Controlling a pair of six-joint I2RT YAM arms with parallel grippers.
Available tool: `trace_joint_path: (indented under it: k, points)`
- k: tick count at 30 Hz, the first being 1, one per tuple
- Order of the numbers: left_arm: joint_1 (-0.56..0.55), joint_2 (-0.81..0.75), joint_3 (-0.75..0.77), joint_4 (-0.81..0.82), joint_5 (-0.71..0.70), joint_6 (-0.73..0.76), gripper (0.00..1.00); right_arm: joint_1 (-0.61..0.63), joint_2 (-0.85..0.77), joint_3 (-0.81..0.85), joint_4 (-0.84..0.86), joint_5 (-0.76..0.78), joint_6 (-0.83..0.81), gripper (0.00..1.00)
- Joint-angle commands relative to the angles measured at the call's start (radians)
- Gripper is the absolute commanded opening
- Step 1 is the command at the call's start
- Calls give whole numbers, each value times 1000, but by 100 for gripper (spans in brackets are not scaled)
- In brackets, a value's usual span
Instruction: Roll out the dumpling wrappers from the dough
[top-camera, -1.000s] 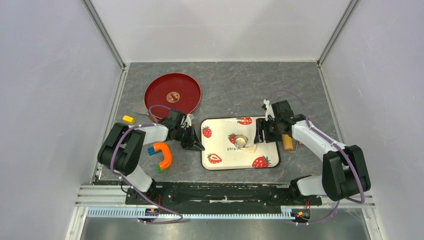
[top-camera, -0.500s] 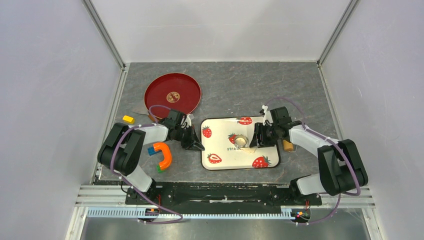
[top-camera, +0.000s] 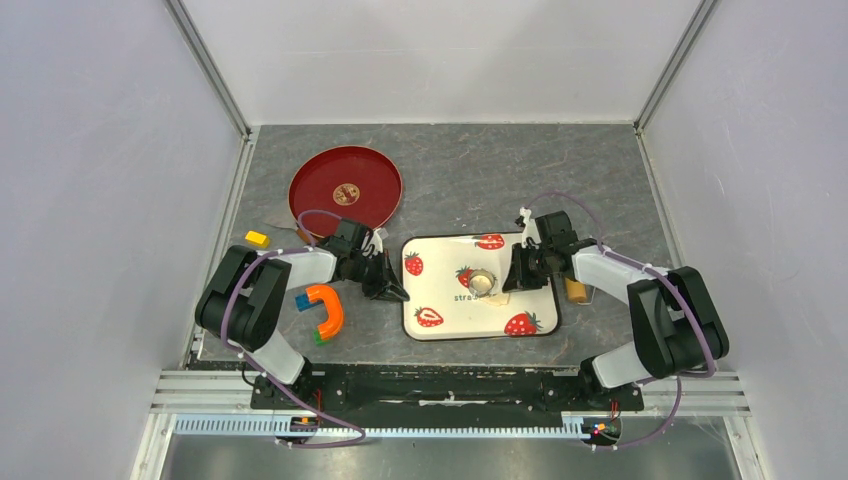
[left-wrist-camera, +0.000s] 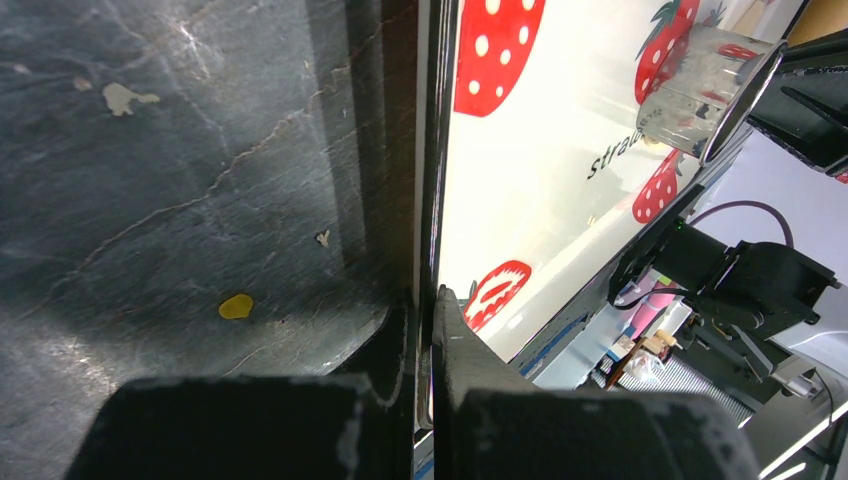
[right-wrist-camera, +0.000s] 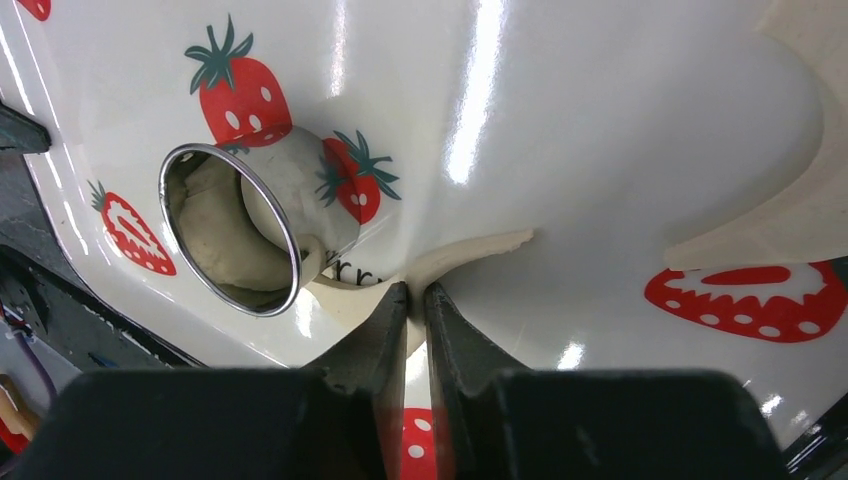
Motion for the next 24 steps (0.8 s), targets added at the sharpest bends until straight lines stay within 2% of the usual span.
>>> trace_joint_path:
  k: [1,8,24]
  points:
    - [-3,66,-37,-51,-192,69,2,3,-19,16,-36,72,-29,12]
    - [-3,65,-38,-52,-192,69,2,1,-83,94,-125,138,-45,8]
    - [-3,65,-37,-52,-191,70,2,-68,-102,276,-281,241,-113,7]
